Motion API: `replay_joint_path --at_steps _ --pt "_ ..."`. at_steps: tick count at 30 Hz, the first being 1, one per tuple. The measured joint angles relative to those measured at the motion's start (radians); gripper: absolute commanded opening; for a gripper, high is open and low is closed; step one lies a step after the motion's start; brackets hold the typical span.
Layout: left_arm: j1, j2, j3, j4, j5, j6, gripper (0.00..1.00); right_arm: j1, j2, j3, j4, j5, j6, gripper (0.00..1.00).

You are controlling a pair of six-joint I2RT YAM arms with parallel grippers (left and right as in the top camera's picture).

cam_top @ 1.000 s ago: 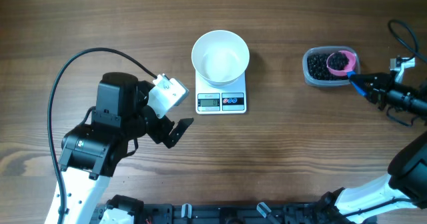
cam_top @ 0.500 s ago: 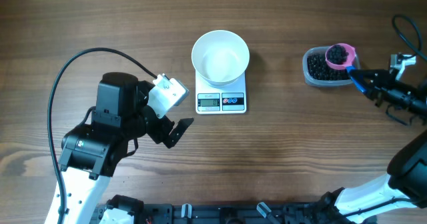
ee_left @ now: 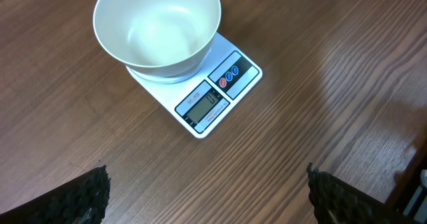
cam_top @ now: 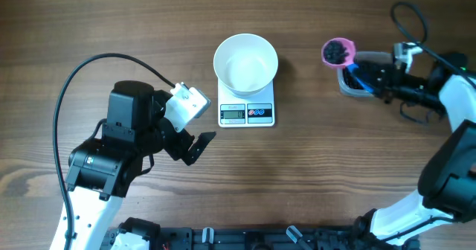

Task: Scoop item into bowl and weigh 150g on scale
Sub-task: 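Lift the filled scoop out of the tub with the right gripper, then carry the scoop over the white bowl with the right gripper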

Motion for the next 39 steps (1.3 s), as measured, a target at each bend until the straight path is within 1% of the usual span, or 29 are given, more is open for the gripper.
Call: replay_joint_path --at_steps 5,13,15,18,22,32,39 --pt "0.000 0.000 0.000 0.000 0.000 0.000 1.00 0.116 0.000 -0.007 0.164 -0.014 0.127 0.04" --pt "0.000 0.000 0.001 0.000 0.000 0.000 1.00 0.300 0.001 -0.011 0.526 -0.024 0.436 0.05" --pt "0.000 0.000 0.002 0.000 0.000 0.000 1.00 0.344 0.001 -0.011 0.595 -0.017 0.506 0.04" --pt "0.000 0.000 0.002 0.000 0.000 0.000 1.00 0.398 0.001 -0.011 0.661 0.039 0.549 0.04" --pt "0.000 0.000 0.002 0.000 0.000 0.000 1.00 0.459 0.001 -0.011 0.685 0.129 0.509 0.05" --pt "0.000 0.000 0.002 0.000 0.000 0.000 1.00 0.562 0.001 -0.011 0.692 0.327 0.254 0.05" --pt "0.000 0.000 0.002 0.000 0.000 0.000 1.00 0.601 -0.004 -0.011 0.691 0.466 0.200 0.05"
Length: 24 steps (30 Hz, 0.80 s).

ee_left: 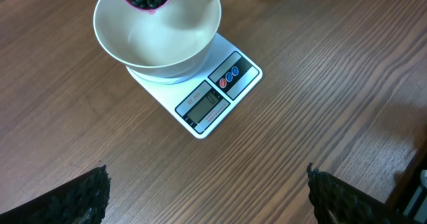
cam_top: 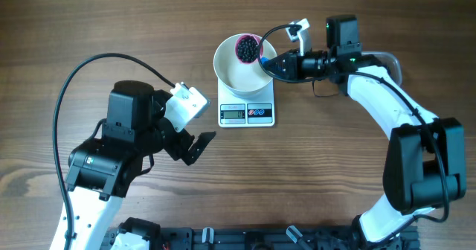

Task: Scoop item into bowl and weigh 150g on scale
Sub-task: 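Carry the scoop over the white bowl with the right gripper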

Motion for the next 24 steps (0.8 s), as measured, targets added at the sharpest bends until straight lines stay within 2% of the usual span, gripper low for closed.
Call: replay_joint_path --at_steps 12,24 --pt "0.000 0.000 0.000 0.000 0.000 0.000 1.00 0.044 -0.087 0.000 -0.061 0.176 -0.034 0.05" --pt "0.000 0.000 0.000 0.000 0.000 0.000 1.00 0.186 -0.181 0.000 -0.119 0.507 -0.087 0.05"
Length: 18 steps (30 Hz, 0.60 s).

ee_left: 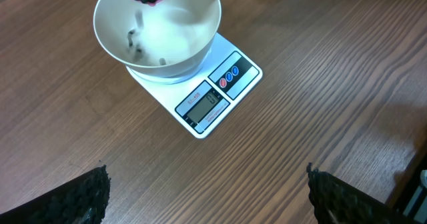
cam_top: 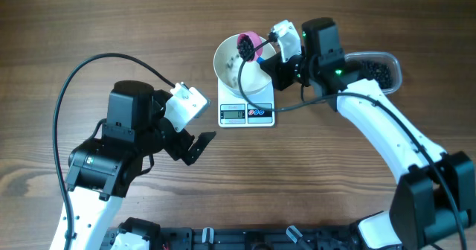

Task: Scoop item into bowl and weigh 150g on scale
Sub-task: 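Carry the scoop over the white bowl with the right gripper, then tip the scoop to pour beans into the bowl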

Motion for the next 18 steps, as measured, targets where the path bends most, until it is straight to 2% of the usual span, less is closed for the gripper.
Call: replay_joint_path --at_steps 9,18 --pt "0.000 0.000 0.000 0.000 0.000 0.000 1.00 0.096 -0.022 0.000 -0.068 0.247 -0.071 0.05" --pt "0.000 0.000 0.000 0.000 0.000 0.000 1.00 0.118 -0.022 0.000 -0.070 0.363 -0.112 0.05"
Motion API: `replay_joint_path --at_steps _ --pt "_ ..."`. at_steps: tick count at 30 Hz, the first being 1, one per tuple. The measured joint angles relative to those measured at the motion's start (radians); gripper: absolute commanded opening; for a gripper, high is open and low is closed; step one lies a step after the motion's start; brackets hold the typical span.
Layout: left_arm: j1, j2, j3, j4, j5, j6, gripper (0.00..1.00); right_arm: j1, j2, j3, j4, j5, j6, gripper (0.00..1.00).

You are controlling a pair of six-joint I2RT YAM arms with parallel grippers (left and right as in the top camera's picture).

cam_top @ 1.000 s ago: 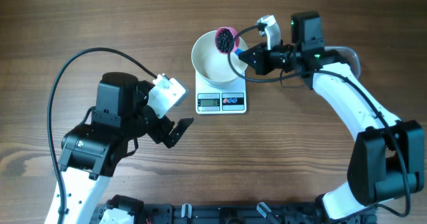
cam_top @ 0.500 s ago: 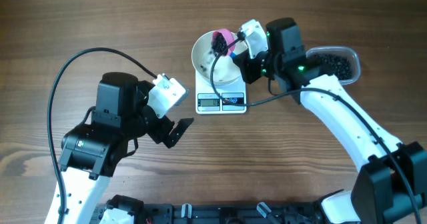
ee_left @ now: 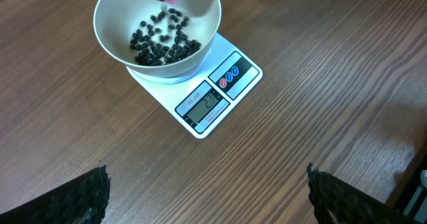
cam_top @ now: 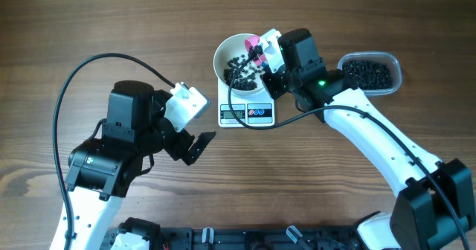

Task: Scoop item into bowl and weigh 150g on scale
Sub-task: 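Tip the scoop to pour beans into the bowl, then move the empty scoop back toward the bean tub with the right gripper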

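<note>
A white bowl (cam_top: 232, 50) stands on a white scale (cam_top: 246, 113) and holds a scatter of black beans (ee_left: 160, 43). Over its right rim a pink scoop (cam_top: 253, 41) is tipped, beans still in its mouth. My right gripper (cam_top: 269, 54) is shut on the scoop's handle. Well to the left and nearer the front, my left gripper (cam_top: 195, 147) hangs open over bare wood, its fingers (ee_left: 83, 197) wide apart with nothing between them. The scale's display (ee_left: 206, 103) is lit, its digits too small to read.
A clear tub of black beans (cam_top: 370, 71) sits at the right of the scale. The left arm's black cable (cam_top: 97, 60) loops over the left part of the table. A black rail (cam_top: 245, 239) runs along the front edge.
The scoop has tipped further and many more beans lie in the bowl. My right gripper has shifted slightly left over the bowl's rim. The left arm has not moved.
My right gripper first held the filled scoop at the tub on the right, the bowl empty. Then the scoop was level over the bowl. Then it was tilted with a few beans falling. Now a layer of beans covers the bowl's bottom.
</note>
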Motion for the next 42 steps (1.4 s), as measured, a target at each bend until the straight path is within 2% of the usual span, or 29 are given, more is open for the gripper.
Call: replay_joint_path --at_steps 8,12,21,28,35,38,42 --pt "0.000 0.000 0.000 0.000 0.000 0.000 1.00 0.000 -0.080 0.000 -0.027 0.008 -0.018 0.05" --pt "0.000 0.000 0.000 0.000 0.000 0.000 1.00 0.005 -0.080 0.000 -0.067 0.009 -0.018 0.05" --pt "0.000 0.000 0.000 0.000 0.000 0.000 1.00 0.014 -0.080 0.000 -0.041 0.054 -0.019 0.05" --pt "0.000 0.000 0.000 0.000 0.000 0.000 1.00 0.071 -0.080 0.000 -0.006 0.213 -0.045 0.04" --pt "0.000 0.000 0.000 0.000 0.000 0.000 1.00 0.071 -0.080 0.000 -0.010 0.167 -0.051 0.04" --pt "0.000 0.000 0.000 0.000 0.000 0.000 1.00 0.069 -0.084 0.000 -0.007 0.156 -0.001 0.04" --pt "0.000 0.000 0.000 0.000 0.000 0.000 1.00 0.018 -0.215 0.000 0.024 0.150 0.247 0.04"
